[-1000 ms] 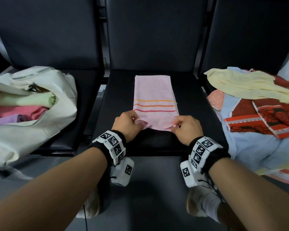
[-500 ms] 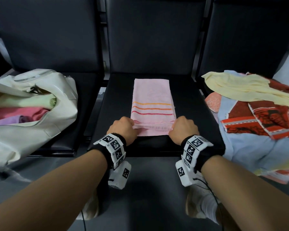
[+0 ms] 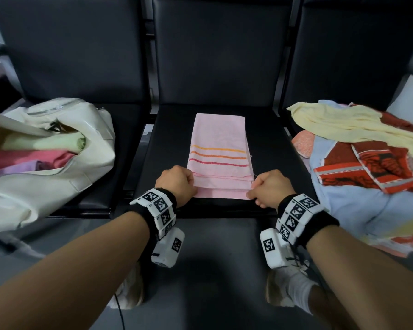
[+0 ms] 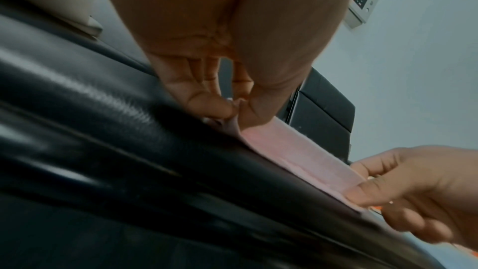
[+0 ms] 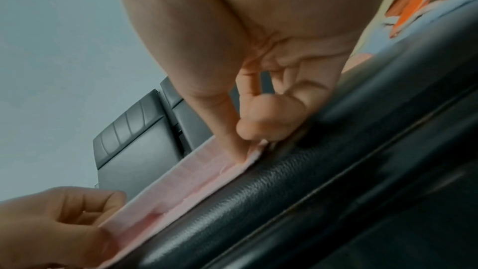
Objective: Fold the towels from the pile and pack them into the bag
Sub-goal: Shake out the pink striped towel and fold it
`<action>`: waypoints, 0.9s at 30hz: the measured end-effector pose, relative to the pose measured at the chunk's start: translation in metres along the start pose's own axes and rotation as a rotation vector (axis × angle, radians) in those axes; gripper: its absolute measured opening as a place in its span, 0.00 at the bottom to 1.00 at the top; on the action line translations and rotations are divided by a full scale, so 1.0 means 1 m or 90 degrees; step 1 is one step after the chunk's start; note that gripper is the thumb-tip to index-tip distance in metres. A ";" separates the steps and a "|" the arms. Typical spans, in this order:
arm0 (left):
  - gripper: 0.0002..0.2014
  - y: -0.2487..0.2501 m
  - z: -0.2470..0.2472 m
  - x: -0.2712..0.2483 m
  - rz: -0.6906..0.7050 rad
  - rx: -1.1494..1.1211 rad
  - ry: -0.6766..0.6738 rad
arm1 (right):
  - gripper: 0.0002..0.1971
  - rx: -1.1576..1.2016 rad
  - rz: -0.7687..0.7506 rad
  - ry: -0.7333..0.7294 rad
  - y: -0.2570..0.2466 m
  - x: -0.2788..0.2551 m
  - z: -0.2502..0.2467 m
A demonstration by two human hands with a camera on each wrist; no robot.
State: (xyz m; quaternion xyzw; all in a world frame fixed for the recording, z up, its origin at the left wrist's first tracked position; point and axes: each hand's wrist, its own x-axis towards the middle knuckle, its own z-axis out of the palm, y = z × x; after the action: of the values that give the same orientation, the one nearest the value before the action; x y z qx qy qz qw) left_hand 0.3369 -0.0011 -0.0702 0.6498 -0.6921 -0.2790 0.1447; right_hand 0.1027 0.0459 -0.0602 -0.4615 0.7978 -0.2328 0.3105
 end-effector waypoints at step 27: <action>0.05 0.001 -0.014 0.008 -0.016 -0.058 0.053 | 0.13 -0.083 -0.175 0.114 -0.003 0.002 0.004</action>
State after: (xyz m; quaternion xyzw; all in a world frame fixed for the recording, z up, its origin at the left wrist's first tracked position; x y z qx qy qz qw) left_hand 0.3435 -0.0114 -0.0598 0.6620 -0.6641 -0.2845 0.1995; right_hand 0.1063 0.0427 -0.0613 -0.5627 0.7650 -0.2610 0.1732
